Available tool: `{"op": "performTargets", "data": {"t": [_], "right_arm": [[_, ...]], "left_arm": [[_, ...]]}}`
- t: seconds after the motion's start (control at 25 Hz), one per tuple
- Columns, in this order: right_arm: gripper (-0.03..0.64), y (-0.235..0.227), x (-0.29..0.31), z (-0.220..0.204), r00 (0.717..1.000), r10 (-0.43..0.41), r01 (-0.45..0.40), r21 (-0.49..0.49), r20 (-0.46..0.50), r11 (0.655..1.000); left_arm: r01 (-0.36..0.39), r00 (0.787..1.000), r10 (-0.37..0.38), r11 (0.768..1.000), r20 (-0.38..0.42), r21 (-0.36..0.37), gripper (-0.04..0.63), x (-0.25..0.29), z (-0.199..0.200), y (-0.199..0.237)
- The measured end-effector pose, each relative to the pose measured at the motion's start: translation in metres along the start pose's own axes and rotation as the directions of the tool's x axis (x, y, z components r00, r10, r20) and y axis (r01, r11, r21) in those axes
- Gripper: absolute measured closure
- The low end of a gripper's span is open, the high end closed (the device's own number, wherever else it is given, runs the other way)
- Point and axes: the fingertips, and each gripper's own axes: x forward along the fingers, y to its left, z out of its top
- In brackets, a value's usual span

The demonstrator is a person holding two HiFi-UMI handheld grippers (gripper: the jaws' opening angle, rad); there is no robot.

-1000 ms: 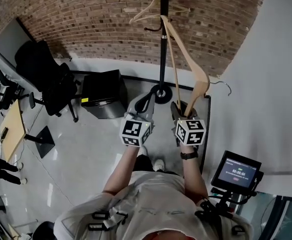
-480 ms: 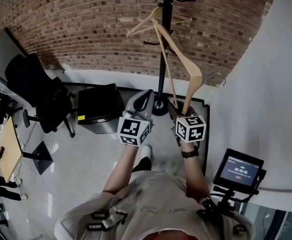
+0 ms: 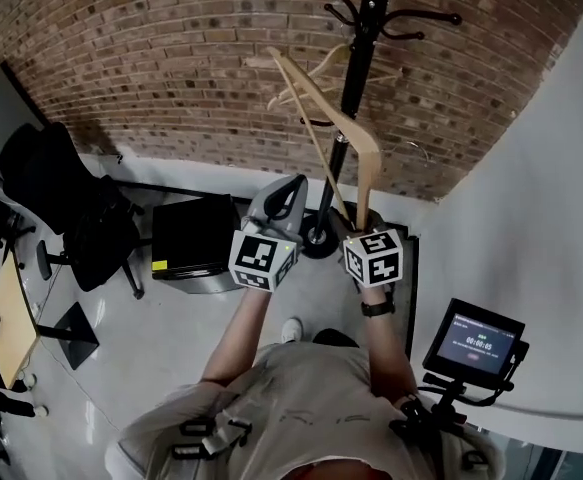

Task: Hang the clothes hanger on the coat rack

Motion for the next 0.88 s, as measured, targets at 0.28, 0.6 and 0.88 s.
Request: {"op": "performTargets", "data": {"t": [0.28, 0.6, 0.88], "right_arm": [[0.514, -0.044, 0.048, 0.005, 0.991, 0.047, -0.050, -0.018, -0.122, 0.999], [0.514, -0.075, 0.063, 0.033, 0.971, 0.113, -0.135, -0.088, -0.212, 0.987], [0.514, -0.104, 0.103, 0.059, 0.929, 0.202, -0.267, -0.183, -0.309, 0.946]], "left_arm": [[0.081, 0.996, -0.082, 0.996, -0.034, -0.035, 0.597, 0.053, -0.020, 0.009], [0.073, 0.995, -0.077, 0.995, -0.061, -0.072, 0.597, 0.062, -0.024, 0.014], [0.005, 0.996, -0.013, 0.996, -0.088, -0.088, 0.597, 0.087, -0.045, 0.036]]}}
